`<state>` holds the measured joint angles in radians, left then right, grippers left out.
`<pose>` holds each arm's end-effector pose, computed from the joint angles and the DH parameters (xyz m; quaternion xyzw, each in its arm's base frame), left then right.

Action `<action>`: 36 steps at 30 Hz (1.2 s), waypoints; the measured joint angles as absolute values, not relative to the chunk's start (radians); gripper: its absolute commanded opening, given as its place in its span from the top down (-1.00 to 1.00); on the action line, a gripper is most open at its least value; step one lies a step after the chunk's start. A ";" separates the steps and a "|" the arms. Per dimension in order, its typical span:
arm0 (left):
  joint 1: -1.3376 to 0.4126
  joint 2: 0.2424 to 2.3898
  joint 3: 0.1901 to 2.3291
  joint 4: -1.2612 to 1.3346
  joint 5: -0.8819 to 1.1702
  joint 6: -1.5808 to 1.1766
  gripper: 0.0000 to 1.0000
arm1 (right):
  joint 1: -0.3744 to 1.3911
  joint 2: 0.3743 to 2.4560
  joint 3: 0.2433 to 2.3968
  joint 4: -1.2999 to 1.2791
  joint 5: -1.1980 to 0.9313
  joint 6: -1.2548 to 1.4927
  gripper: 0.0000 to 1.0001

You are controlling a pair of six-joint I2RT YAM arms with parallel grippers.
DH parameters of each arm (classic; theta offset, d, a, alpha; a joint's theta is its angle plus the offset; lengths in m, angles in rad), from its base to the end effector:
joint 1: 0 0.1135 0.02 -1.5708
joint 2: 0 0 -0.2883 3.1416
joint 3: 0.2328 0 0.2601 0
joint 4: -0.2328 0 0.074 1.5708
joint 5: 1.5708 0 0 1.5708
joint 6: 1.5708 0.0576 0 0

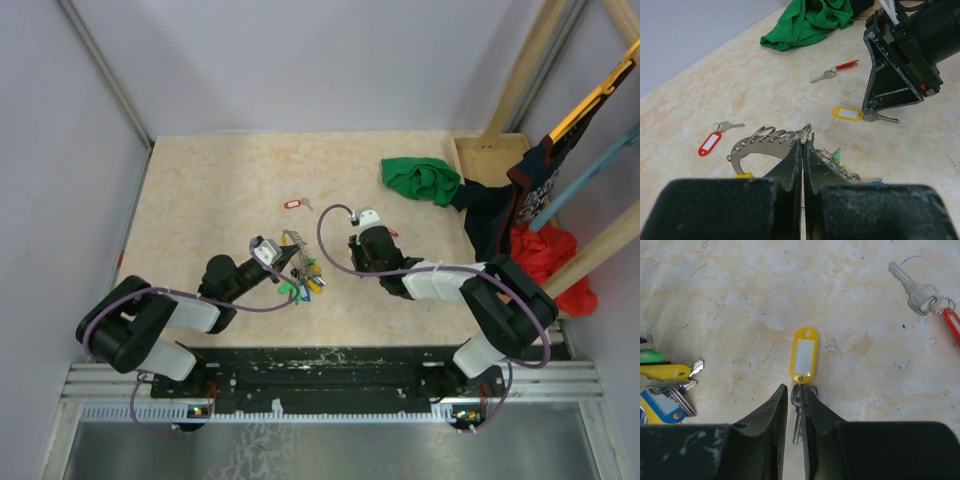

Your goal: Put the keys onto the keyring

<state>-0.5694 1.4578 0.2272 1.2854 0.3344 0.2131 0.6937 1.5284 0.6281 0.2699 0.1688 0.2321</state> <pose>0.2060 -0.1543 0.1884 0.3702 0.5806 -0.2395 0.6845 0.2505 0.1957 0.1634 -0.1660 0.8735 0.1343 0.4375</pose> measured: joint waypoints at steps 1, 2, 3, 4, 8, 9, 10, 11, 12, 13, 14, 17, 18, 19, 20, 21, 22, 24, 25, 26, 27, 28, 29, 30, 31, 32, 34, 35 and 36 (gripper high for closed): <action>-0.569 1.458 0.227 1.285 0.334 0.213 1.00 | 0.694 1.534 0.628 0.269 0.169 0.234 0.66; -0.569 1.458 0.227 1.285 0.334 0.213 1.00 | 0.694 1.539 0.628 0.267 0.172 0.238 0.67; -0.569 1.458 0.227 1.285 0.334 0.213 1.00 | 0.694 1.542 0.628 0.266 0.174 0.241 0.67; -0.569 1.458 0.227 1.285 0.334 0.213 1.00 | 0.694 1.546 0.628 0.266 0.177 0.242 0.68; -0.569 1.458 0.227 1.285 0.334 0.213 1.00 | 0.694 1.556 0.629 0.265 0.184 0.248 0.70; -0.569 1.458 0.227 1.285 0.335 0.213 1.00 | 0.694 1.561 0.629 0.265 0.186 0.248 0.71; -0.569 1.458 0.227 1.285 0.335 0.213 1.00 | 0.694 1.567 0.629 0.266 0.187 0.247 0.73; -0.569 1.458 0.227 1.285 0.335 0.213 1.00 | 0.694 1.573 0.629 0.266 0.187 0.247 0.75; -0.569 1.458 0.227 1.285 0.335 0.213 1.00 | 0.694 1.581 0.629 0.266 0.189 0.247 0.78; -0.569 1.458 0.227 1.285 0.335 0.213 1.00 | 0.694 1.584 0.631 0.271 0.191 0.247 0.84; -0.569 1.458 0.227 1.285 0.336 0.213 1.00 | 0.694 1.588 0.635 0.271 0.191 0.247 0.95; -0.569 1.458 0.227 1.285 0.337 0.213 1.00 | 0.694 1.594 0.640 0.269 0.193 0.247 1.00; -0.569 1.458 0.227 1.285 0.338 0.213 1.00 | 0.694 1.594 0.640 0.268 0.194 0.247 1.00; -0.569 1.458 0.227 1.285 0.338 0.213 1.00 | 0.694 1.594 0.643 0.262 0.194 0.247 1.00; -0.569 1.458 0.227 1.285 0.338 0.213 1.00 | 0.694 1.592 0.646 0.250 0.194 0.247 1.00; -0.569 1.458 0.227 1.285 0.338 0.213 1.00 | 0.694 1.589 0.655 0.228 0.193 0.245 1.00; -0.569 1.458 0.227 1.285 0.338 0.213 1.00 | 0.694 1.586 0.666 0.196 0.192 0.244 1.00; -0.569 1.458 0.227 1.285 0.338 0.213 1.00 | 0.694 1.584 0.711 0.104 0.186 0.235 1.00; -0.569 1.458 0.227 1.285 0.339 0.214 1.00 | 0.694 1.584 0.750 0.037 0.181 0.228 1.00; -0.569 1.458 0.227 1.285 0.339 0.213 1.00 | 0.694 1.584 0.783 -0.015 0.175 0.223 1.00; -0.569 1.458 0.227 1.285 0.340 0.214 1.00 | 0.694 1.584 0.823 -0.076 0.167 0.217 1.00; -0.569 1.458 0.227 1.285 0.341 0.214 1.00 | 0.694 1.584 0.873 -0.149 0.155 0.211 1.00; -0.569 1.458 0.227 1.285 0.341 0.214 1.00 | 0.693 1.584 0.906 -0.195 0.146 0.207 1.00; -0.569 1.458 0.227 1.285 0.341 0.214 1.00 | 0.690 1.584 0.943 -0.257 0.131 0.202 1.00; -0.569 1.458 0.227 1.285 0.341 0.214 1.00 | 0.689 1.585 0.976 -0.312 0.119 0.198 1.00; -0.569 1.458 0.227 1.285 0.341 0.214 1.00 | 0.688 1.587 1.011 -0.380 0.104 0.190 1.00; -0.569 1.458 0.227 1.285 0.341 0.215 1.00 | 0.685 1.592 1.054 -0.481 0.089 0.177 1.00; -0.569 1.458 0.227 1.285 0.341 0.215 1.00 | 0.684 1.600 1.078 -0.548 0.080 0.167 1.00; -0.569 1.458 0.227 1.285 0.341 0.215 1.00 | 0.684 1.608 1.091 -0.587 0.075 0.159 1.00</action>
<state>-0.5694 1.4578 0.2272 1.2850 0.3412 0.2150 0.6842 1.6077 1.0912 -0.5873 0.0753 0.1585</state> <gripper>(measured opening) 0.005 0.007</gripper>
